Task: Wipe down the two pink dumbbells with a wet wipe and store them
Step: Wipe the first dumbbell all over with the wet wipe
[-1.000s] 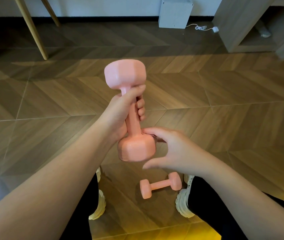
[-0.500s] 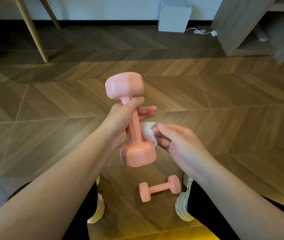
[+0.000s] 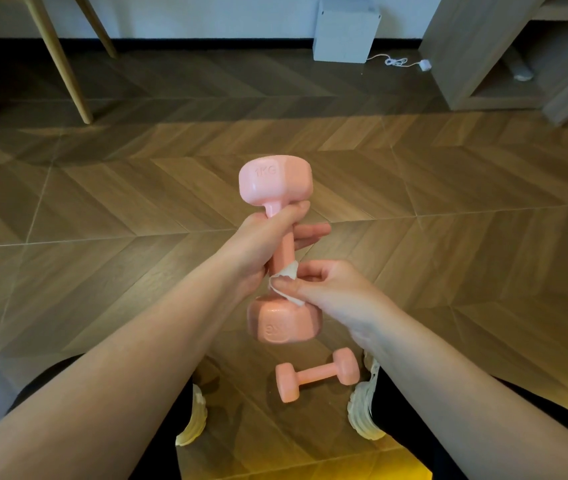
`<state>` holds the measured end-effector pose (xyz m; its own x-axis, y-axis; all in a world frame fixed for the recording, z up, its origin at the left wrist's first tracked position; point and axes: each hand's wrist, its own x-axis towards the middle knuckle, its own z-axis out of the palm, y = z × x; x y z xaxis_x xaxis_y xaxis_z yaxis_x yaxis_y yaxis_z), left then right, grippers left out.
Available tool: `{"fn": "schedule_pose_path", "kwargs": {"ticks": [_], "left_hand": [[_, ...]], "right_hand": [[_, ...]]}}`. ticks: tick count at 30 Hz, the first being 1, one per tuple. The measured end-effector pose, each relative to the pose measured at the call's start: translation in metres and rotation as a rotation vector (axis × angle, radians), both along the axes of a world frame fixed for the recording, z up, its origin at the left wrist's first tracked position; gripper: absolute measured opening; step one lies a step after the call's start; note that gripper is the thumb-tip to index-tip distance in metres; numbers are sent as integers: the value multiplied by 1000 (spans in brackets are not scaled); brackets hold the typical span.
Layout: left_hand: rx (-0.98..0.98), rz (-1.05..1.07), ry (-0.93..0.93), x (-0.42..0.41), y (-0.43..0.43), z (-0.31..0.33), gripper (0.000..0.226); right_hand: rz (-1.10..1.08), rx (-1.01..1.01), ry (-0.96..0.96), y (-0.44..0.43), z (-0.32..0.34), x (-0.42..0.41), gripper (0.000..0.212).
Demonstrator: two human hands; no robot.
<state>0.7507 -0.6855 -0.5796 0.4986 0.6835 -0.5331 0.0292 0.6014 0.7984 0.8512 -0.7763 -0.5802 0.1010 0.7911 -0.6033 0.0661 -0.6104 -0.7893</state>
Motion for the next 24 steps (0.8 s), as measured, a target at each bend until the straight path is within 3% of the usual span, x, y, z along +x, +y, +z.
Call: {"fn": "schedule_pose_path", "kwargs": {"ticks": [6, 12, 14, 16, 20, 24], "left_hand": [[3, -103, -15, -7, 5, 1, 26], [-125, -116, 83, -37, -2, -2, 67], [-173, -145, 56, -46, -6, -5, 75], [-211, -187, -20, -49, -11, -7, 73], [-236, -173, -191, -43, -14, -4, 62], [-10, -112, -179, -33, -11, -3, 40]], "right_hand": [[-50, 21, 93, -3, -6, -2, 1], [-191, 93, 238, 3, 0, 9, 8], [-266, 149, 308, 9, 4, 14, 21], [-334, 210, 362, 14, 5, 17, 28], [-375, 255, 330, 22, 4, 11, 8], [-473, 255, 343, 28, 3, 6, 11]]}}
